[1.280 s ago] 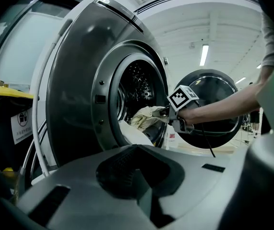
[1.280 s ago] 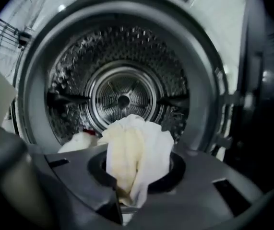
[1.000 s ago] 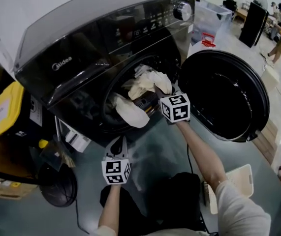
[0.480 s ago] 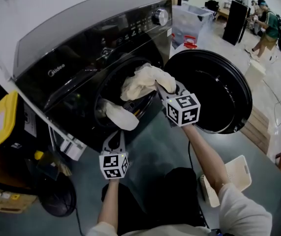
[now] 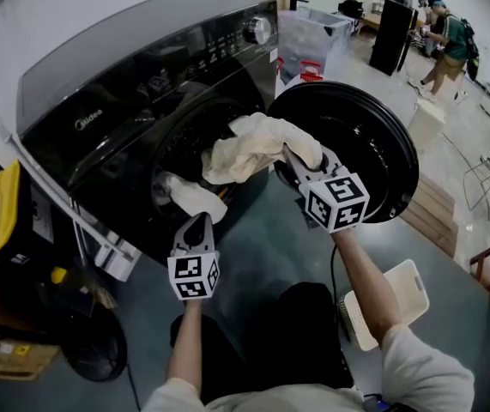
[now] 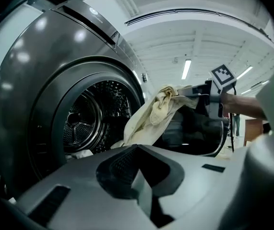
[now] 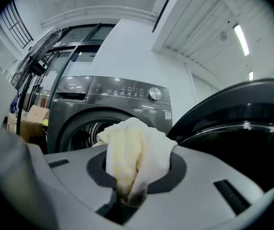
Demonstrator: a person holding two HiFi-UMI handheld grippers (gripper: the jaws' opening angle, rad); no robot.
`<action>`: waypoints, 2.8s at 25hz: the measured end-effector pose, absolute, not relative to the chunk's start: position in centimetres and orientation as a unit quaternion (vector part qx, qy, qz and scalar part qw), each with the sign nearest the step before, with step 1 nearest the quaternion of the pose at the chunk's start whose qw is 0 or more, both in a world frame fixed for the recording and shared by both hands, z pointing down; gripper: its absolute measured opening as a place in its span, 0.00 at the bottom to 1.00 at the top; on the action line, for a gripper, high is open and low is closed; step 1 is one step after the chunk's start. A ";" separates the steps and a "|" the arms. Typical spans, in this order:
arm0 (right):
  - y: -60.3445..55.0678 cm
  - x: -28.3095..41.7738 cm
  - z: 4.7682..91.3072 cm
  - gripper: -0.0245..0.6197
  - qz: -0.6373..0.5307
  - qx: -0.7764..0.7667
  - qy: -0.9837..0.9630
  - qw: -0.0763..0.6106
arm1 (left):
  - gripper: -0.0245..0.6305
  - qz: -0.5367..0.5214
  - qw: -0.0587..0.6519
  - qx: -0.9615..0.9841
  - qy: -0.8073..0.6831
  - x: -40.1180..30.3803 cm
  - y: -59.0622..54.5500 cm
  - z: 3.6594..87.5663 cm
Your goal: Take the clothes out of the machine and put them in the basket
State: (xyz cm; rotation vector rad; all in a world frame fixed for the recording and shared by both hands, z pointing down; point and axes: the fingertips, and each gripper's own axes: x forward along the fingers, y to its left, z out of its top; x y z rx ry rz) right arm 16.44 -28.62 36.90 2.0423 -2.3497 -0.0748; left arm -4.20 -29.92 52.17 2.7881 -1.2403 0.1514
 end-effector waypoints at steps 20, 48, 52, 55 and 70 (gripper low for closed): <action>-13.5 24.9 32.3 0.20 -0.052 0.725 -0.686 0.027 | 0.07 0.041 0.030 0.952 -0.303 6.1 -25.8 49.2; 14.1 37.7 34.9 0.20 -0.015 0.907 -0.408 0.100 | 0.07 0.060 0.018 0.998 -0.029 27.2 -12.3 49.4; 17.4 38.7 38.1 0.20 0.018 0.922 -0.374 0.098 | 0.07 0.065 0.021 0.998 -0.017 28.1 -11.2 50.2; 19.3 38.9 42.0 0.20 0.054 0.928 -0.357 0.095 | 0.07 0.070 0.020 0.997 -0.011 28.3 -10.6 50.8; 18.1 37.3 63.8 0.21 0.206 0.919 -0.324 0.086 | 0.07 0.109 0.042 0.993 -0.009 27.6 -10.9 56.2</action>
